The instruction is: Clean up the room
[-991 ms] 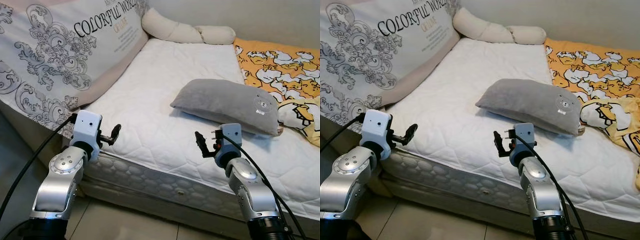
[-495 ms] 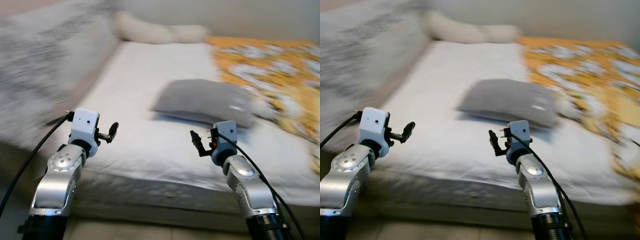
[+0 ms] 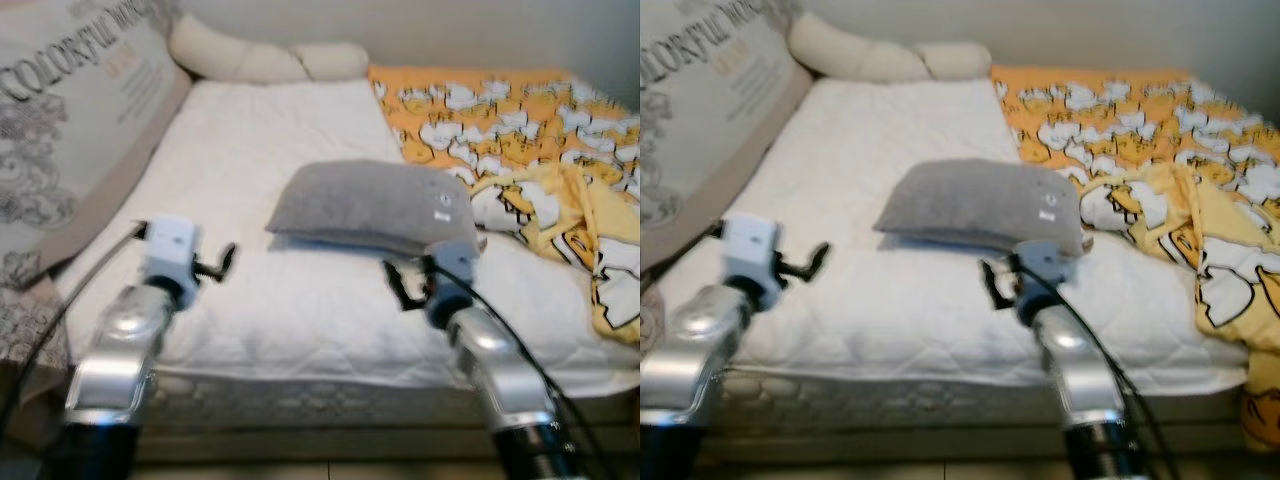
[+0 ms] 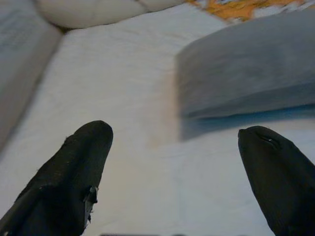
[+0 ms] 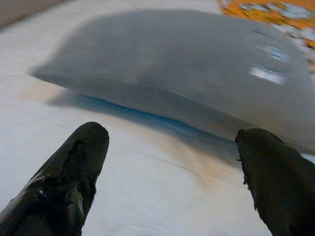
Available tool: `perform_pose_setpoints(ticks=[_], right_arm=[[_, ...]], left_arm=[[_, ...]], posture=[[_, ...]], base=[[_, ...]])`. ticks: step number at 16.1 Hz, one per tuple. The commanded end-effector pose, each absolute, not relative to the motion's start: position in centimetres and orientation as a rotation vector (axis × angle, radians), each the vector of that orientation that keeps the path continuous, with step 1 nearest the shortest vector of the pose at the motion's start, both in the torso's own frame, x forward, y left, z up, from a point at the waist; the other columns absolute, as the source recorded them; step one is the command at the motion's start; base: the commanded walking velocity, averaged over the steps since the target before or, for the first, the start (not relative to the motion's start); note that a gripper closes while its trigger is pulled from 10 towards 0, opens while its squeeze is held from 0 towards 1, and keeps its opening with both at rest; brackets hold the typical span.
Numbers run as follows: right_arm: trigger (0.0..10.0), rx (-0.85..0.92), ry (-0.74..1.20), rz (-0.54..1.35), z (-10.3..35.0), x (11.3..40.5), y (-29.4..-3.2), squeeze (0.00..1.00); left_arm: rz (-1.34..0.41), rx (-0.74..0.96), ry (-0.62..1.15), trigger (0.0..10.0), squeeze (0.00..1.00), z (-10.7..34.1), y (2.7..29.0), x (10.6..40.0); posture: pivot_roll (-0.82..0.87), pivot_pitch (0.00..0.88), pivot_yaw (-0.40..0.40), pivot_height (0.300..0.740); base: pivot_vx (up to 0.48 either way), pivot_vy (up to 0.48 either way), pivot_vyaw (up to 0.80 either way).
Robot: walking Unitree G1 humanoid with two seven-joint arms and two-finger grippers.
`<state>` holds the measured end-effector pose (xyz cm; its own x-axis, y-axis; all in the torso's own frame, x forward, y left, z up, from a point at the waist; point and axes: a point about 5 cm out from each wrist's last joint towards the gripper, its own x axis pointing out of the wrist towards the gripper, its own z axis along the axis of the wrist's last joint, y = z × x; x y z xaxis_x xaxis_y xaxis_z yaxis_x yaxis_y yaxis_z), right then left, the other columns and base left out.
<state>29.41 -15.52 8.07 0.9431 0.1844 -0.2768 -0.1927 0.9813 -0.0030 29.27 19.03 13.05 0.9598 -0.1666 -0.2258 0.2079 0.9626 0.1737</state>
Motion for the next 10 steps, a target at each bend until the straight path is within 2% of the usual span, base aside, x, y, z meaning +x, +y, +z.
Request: perform_pose_setpoints(ticks=[1,10], right_arm=[[10.0,-0.024,0.261,0.198,8.51,29.67,-15.13,0.0],[10.0,-0.024,0.268,0.198,8.36,29.64,-14.96,0.0]], left_arm=[[-0.178,0.211,0.202,10.0,0.0,13.43,19.58,29.32],[-0.183,0.207,0.205,10.0,0.0,13.28,19.6,29.31]], posture=[[0.09,0.0,0.008,0.74],[0.09,0.0,0.008,0.74]], base=[[0.292,0.0,0.0],[0.295,0.0,0.0]])
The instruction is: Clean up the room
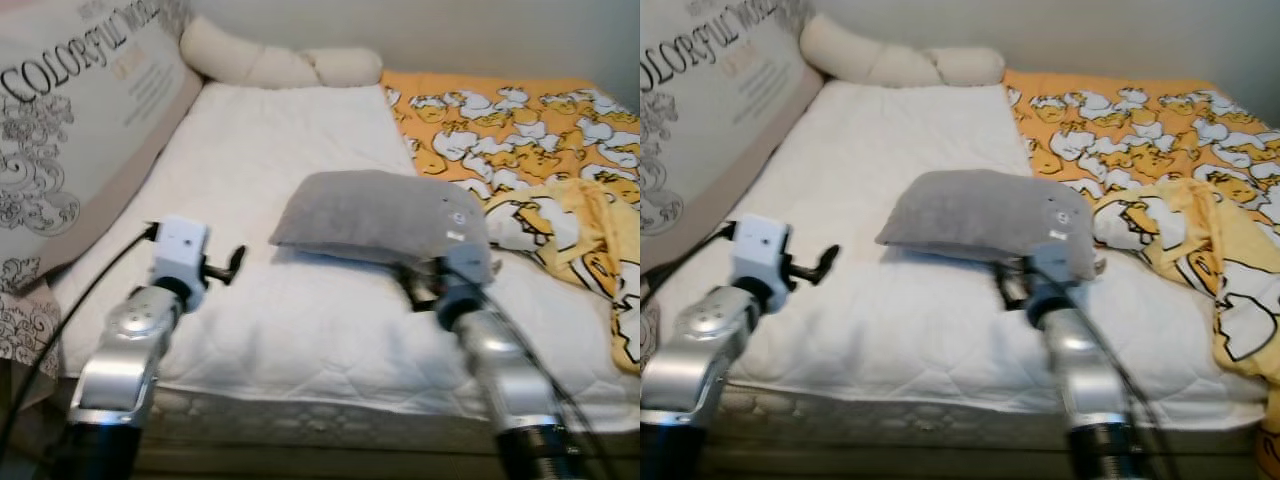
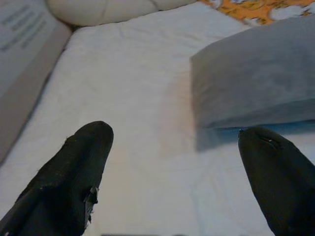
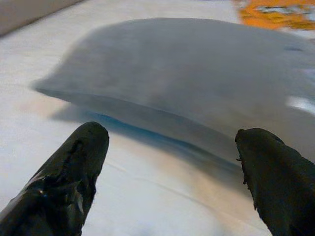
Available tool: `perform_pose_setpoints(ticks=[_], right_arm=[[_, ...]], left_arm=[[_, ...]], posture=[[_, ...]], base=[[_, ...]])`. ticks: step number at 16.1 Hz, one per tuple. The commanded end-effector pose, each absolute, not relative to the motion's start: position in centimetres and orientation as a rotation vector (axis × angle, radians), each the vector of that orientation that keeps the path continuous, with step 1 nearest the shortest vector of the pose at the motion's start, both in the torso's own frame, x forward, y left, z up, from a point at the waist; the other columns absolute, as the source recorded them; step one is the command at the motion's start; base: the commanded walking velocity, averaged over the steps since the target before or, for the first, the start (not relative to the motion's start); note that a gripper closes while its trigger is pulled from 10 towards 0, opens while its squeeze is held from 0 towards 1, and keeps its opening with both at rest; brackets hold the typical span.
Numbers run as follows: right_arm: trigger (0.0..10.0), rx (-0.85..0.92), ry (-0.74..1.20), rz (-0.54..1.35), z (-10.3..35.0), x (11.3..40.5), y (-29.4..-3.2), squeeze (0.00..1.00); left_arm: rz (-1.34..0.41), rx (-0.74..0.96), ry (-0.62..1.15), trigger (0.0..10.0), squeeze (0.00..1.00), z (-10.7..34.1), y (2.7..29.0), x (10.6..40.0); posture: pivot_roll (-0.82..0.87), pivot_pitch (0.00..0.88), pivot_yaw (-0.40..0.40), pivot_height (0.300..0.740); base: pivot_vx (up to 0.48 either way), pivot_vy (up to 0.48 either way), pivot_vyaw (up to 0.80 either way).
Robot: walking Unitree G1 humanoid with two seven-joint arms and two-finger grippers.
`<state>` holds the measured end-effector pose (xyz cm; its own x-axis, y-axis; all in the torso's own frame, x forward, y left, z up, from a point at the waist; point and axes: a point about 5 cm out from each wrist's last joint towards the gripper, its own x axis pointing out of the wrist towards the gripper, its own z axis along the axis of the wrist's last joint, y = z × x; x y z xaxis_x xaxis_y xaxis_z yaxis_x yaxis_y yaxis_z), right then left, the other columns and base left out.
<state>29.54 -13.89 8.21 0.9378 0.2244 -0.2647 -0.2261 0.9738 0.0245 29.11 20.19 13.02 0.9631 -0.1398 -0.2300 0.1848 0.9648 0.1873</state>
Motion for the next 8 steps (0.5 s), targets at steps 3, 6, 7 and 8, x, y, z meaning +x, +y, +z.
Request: perform_pose_setpoints(ticks=[3,6,7,8], right_arm=[[10.0,-0.022,0.27,0.195,8.3,29.71,-14.89,0.0],[10.0,-0.014,0.27,0.19,8.31,29.85,-14.71,0.0],[10.0,-0.014,0.271,0.19,8.27,29.84,-14.67,0.0],[10.0,-0.011,0.272,0.19,8.26,29.85,-14.62,0.0]], left_arm=[[-0.186,0.208,0.205,10.0,0.0,13.27,19.61,29.36],[-0.19,0.213,0.204,10.0,0.0,13.32,19.62,29.46],[-0.192,0.213,0.203,10.0,0.0,13.31,19.58,29.48],[-0.196,0.215,0.202,10.0,0.0,13.3,19.49,29.48]], posture=[[0.09,0.0,0.008,0.74],[0.1,0.0,0.003,0.74],[0.1,0.0,0.004,0.74],[0.1,0.0,0.005,0.74]], base=[[0.295,0.0,0.0],[0.298,0.0,0.0],[0.3,0.0,0.0],[0.3,0.0,0.0]])
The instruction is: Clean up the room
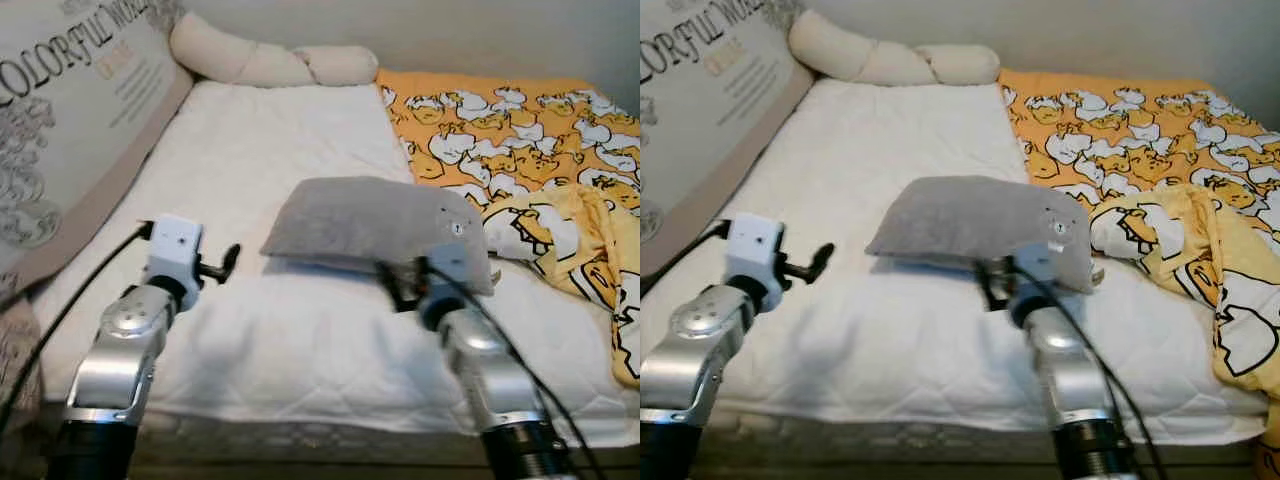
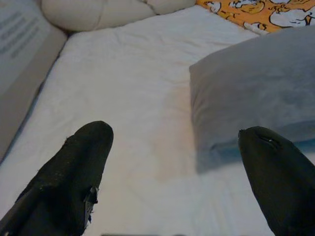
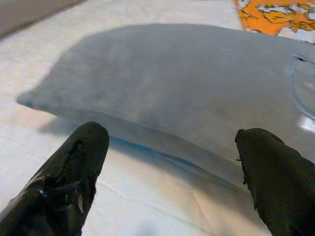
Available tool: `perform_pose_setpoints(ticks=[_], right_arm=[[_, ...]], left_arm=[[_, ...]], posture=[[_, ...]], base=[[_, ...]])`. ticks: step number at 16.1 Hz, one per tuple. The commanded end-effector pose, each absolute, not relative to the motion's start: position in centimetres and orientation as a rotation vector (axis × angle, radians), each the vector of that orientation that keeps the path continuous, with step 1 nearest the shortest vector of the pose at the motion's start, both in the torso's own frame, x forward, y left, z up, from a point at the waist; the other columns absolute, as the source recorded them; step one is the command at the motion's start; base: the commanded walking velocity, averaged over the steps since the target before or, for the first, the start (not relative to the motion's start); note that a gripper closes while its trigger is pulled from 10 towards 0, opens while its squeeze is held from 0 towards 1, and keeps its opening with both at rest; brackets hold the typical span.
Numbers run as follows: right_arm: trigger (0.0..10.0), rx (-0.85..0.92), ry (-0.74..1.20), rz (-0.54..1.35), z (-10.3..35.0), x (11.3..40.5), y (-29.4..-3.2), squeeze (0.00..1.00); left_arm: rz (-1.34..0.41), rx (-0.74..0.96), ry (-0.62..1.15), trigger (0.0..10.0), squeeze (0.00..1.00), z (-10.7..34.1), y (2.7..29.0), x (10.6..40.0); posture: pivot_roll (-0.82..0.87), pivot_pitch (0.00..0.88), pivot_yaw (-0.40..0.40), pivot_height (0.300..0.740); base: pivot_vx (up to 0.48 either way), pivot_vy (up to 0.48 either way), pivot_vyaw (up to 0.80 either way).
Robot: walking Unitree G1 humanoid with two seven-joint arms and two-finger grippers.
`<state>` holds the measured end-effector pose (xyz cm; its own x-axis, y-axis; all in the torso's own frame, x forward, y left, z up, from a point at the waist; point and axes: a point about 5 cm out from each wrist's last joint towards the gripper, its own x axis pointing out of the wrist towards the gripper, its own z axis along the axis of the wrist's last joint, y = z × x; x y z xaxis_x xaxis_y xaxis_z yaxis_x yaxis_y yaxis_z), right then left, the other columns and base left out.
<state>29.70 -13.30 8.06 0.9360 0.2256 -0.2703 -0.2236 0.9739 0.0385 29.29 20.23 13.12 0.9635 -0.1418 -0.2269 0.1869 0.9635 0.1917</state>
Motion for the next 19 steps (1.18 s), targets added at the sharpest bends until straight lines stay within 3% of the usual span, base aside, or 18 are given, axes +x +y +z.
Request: perform_pose_setpoints(ticks=[1,12,19], right_arm=[[10.0,-0.009,0.272,0.19,8.26,29.85,-14.61,0.0],[10.0,-0.009,0.275,0.197,7.98,29.66,-14.4,0.0],[10.0,-0.003,0.274,0.184,8.09,29.79,-14.6,0.0]], left_arm=[[-0.197,0.215,0.202,10.0,0.0,13.29,19.45,29.48],[-0.215,0.226,0.201,10.0,0.0,13.1,19.08,29.28],[-0.264,0.245,0.202,10.0,0.0,12.94,18.53,28.99]], posture=[[0.1,0.0,0.005,0.74],[0.1,0.0,0.007,0.74],[0.1,0.0,0.008,0.74]], base=[[0.296,0.0,0.0],[0.299,0.0,0.0],[0.0,0.0,0.0]])
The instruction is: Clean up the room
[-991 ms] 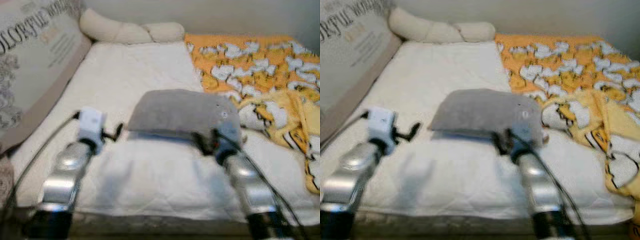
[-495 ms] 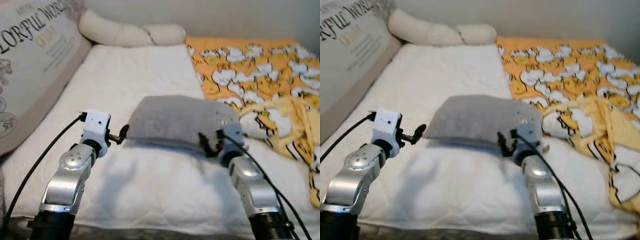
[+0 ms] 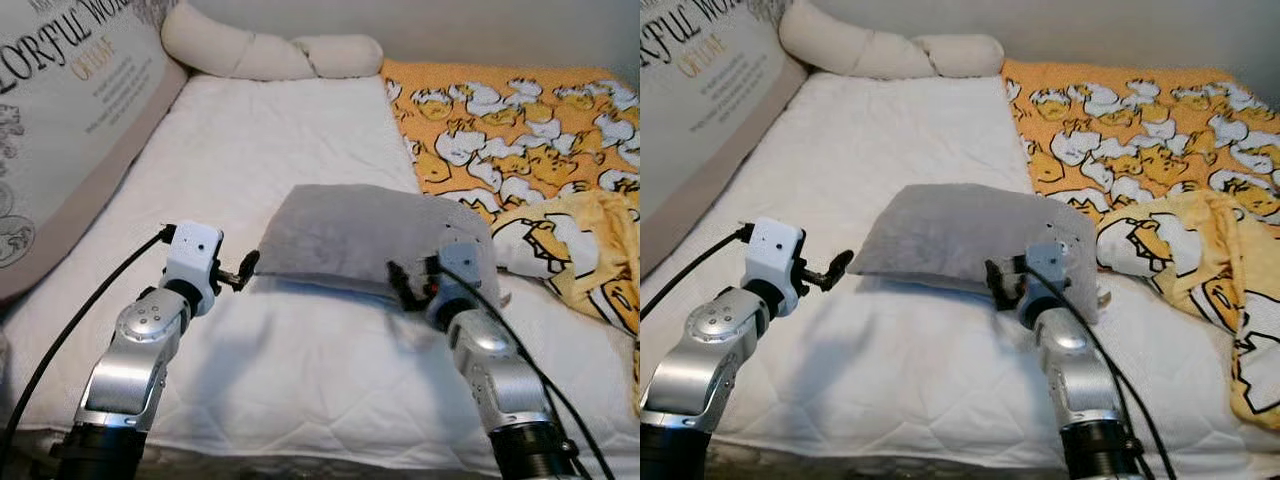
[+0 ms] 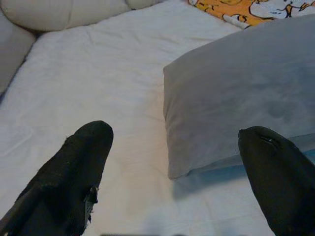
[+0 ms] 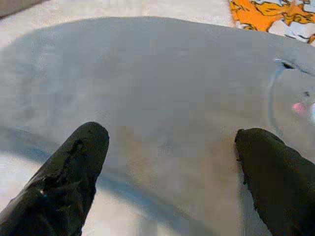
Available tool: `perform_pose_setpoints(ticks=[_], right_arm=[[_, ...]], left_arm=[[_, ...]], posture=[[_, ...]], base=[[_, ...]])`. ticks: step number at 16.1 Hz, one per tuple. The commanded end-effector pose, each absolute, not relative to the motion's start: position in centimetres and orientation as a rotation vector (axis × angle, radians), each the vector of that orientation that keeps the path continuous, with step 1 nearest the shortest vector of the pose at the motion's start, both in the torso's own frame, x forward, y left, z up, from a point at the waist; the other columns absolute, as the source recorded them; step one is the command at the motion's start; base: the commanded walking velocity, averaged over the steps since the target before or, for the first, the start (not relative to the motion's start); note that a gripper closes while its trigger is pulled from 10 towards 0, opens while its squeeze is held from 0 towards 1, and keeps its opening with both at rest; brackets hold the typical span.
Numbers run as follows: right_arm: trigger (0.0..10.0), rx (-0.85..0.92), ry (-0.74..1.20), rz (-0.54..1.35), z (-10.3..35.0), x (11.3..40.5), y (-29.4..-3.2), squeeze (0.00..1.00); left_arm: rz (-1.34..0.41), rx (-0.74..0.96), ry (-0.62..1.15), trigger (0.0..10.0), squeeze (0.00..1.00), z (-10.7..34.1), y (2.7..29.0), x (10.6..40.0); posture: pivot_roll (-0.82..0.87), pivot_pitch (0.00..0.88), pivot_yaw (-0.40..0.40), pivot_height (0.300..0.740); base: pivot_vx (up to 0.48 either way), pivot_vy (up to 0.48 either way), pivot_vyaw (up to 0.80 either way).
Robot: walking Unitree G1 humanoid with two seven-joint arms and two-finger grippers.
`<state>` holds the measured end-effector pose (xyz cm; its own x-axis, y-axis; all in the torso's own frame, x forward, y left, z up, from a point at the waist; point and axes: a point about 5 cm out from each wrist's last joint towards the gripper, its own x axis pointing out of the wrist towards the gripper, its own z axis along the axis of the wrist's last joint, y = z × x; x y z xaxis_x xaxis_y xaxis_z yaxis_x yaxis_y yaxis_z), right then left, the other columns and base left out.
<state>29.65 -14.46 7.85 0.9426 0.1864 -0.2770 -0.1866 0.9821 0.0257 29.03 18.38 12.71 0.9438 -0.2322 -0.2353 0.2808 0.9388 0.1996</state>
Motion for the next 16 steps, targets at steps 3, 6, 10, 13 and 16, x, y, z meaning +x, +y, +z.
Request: perform_pose_setpoints(ticks=[3,6,10,13,16], right_arm=[[10.0,0.031,0.262,0.155,8.4,30.0,-14.9,0.0],[10.0,0.009,0.271,0.036,8.5,30.2,-17.0,0.0],[10.0,-0.038,0.281,-0.174,8.7,31.6,-21.9,0.0],[10.0,-0.12,0.409,-0.161,7.2,32.2,-23.5,0.0],[10.0,-0.021,0.48,0.213,6.4,31.9,-19.8,0.0]], left_arm=[[-0.28,0.264,0.206,10.0,0.0,13.0,18.4,29.0],[-0.39,0.326,0.226,10.0,0.0,12.9,17.8,28.1],[-0.471,0.362,0.249,10.0,0.0,12.4,16.8,27.4],[-0.517,0.39,0.256,10.0,0.0,12.5,16.5,27.0],[-0.504,0.396,0.265,10.0,0.0,12.6,17.1,26.8]], posture=[[0.1,0.0,0.01,0.74],[0.08,0.0,0.022,0.74],[0.07,0.0,0.035,0.74],[0.09,0.0,0.023,0.74],[0.1,0.0,0.018,0.74]], base=[[0.0,0.0,0.0],[0.0,0.0,0.0],[0.0,0.0,0.0],[0.0,0.0,0.0],[0.0,0.0,0.0]])
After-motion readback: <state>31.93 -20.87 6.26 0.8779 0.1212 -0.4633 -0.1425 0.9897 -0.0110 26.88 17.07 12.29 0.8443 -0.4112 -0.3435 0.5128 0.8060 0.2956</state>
